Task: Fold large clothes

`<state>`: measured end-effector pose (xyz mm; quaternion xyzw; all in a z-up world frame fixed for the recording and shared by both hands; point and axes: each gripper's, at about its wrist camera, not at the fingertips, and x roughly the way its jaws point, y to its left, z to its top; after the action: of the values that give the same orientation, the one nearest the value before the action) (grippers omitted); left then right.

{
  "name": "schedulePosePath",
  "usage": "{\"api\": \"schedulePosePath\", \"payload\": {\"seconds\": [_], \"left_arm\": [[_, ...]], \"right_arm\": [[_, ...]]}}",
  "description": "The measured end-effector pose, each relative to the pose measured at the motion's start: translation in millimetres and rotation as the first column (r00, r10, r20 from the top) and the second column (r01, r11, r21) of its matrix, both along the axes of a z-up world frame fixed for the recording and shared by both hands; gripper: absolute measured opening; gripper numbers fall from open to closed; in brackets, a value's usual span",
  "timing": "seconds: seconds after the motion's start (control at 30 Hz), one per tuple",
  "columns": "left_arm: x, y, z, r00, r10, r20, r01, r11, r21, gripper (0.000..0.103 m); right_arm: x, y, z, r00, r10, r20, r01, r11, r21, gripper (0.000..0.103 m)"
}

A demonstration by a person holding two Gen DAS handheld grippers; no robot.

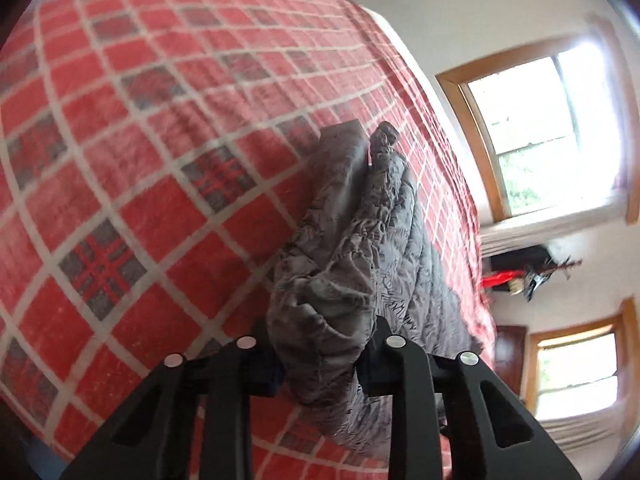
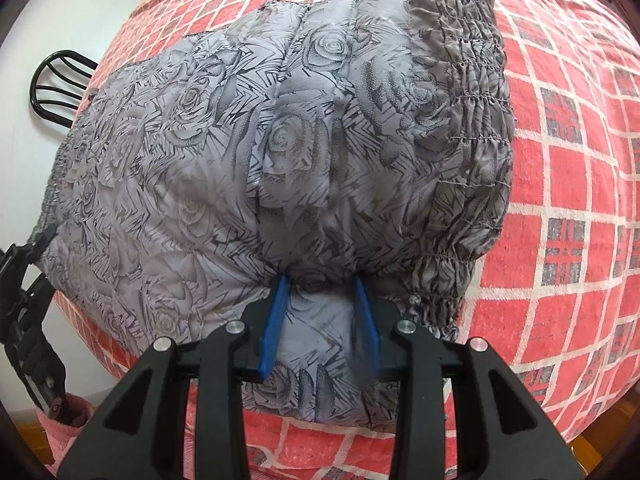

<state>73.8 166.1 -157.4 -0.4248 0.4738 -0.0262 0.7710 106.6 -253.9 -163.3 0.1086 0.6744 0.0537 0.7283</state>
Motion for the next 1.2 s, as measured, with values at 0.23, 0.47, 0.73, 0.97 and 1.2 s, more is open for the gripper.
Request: {"api": "schedulePosePath", "payload": {"seconds": [0.23,0.47,0.73,0.97,1.2], "left_arm": [[0.6,5.7,-42.8,0.998,-0.015,-0.061,0.014,1.000,-0.010,0.028],[12.3,-2.4,-40.9,0.996,-0.059,-0.063,0.062,0.997,0.051,0.029],[13.3,1.0,-35.7,0.995,-0.048,-0.083,0.049,0.999,0.010,0.028],[11.8,-0.3,0.3,0.997,-0.071,-0.026,0.072,0.996,0.050,0.024],[12.5,-42.9,83.3,0.969,-0.186,0.165,0.160,0.974,0.159,0.023]], "right_arm": [[3.4,-4.1,-2.7,1.000,0.006,-0.003,-0.006,1.000,0.004,0.035],[1.7,-1.0,-4.3,1.000,0.000,0.006,0.000,1.000,-0.006,0.035],[-2.1,-3.0,1.0,1.000,0.001,0.021,-0.002,0.997,0.075,0.050],[-20.5,-13.0,73.6,0.983,0.044,0.179,-0.057,0.996,0.064,0.059],[-38.1,-57.1,130.9,0.961,-0.063,0.269,0.044,0.996,0.076,0.059]]}}
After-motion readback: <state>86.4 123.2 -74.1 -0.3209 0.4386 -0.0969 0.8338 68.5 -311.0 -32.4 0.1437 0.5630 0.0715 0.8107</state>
